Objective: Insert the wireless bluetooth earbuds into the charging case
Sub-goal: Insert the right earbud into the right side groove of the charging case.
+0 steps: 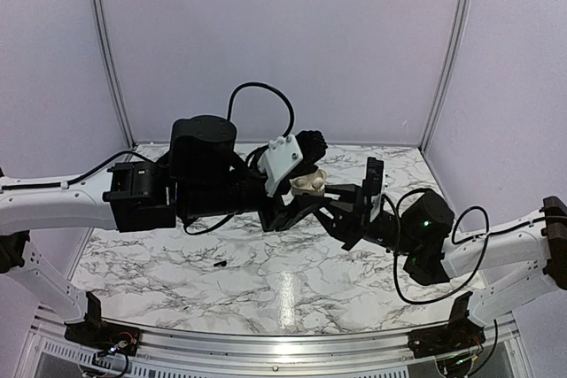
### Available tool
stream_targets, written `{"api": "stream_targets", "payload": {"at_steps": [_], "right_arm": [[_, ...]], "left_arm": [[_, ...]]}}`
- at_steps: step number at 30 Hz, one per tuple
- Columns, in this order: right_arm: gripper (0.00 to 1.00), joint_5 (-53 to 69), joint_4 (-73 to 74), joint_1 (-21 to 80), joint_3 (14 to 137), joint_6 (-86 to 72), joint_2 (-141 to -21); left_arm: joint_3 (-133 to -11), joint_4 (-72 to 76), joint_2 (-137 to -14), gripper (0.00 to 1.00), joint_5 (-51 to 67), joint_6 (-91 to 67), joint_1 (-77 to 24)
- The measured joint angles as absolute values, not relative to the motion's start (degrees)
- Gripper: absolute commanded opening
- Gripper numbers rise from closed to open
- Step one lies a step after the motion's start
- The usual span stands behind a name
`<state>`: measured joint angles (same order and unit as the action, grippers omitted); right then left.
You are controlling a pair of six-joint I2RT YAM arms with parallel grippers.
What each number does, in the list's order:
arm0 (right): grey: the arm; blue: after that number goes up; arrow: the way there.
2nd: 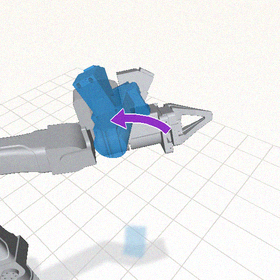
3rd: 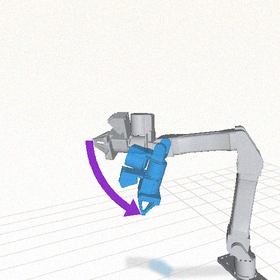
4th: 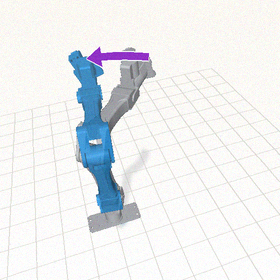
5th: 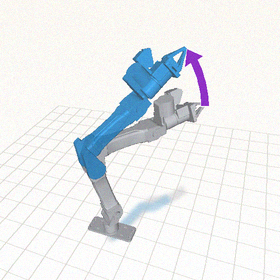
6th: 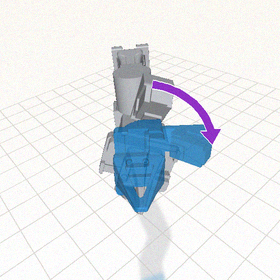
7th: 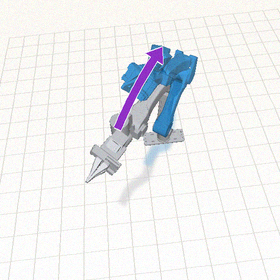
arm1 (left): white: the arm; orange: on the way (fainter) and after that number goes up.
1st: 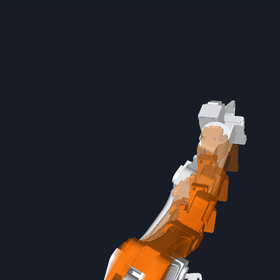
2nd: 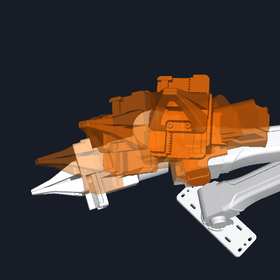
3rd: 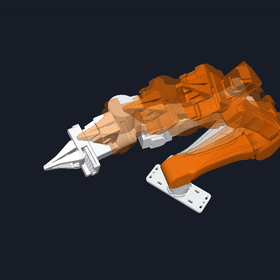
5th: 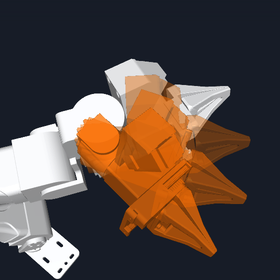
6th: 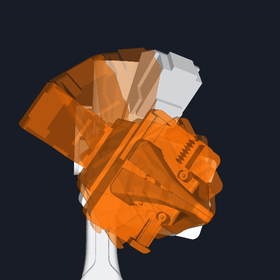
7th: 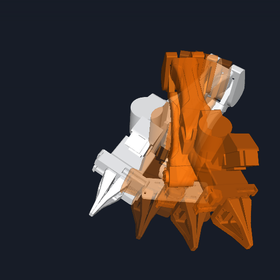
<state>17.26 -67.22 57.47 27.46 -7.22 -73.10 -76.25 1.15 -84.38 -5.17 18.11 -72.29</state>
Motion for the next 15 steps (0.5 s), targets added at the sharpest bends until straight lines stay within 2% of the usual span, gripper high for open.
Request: {"api": "stream_targets", "payload": {"at_steps": [15], "right_arm": [[0.0, 17.5, -67.2, 57.3, 26.8, -7.9, -72.9]], "left_arm": [[-77.7, -3.1, -83.2, 0.66, -5.0, 14.2, -72.2]]}}
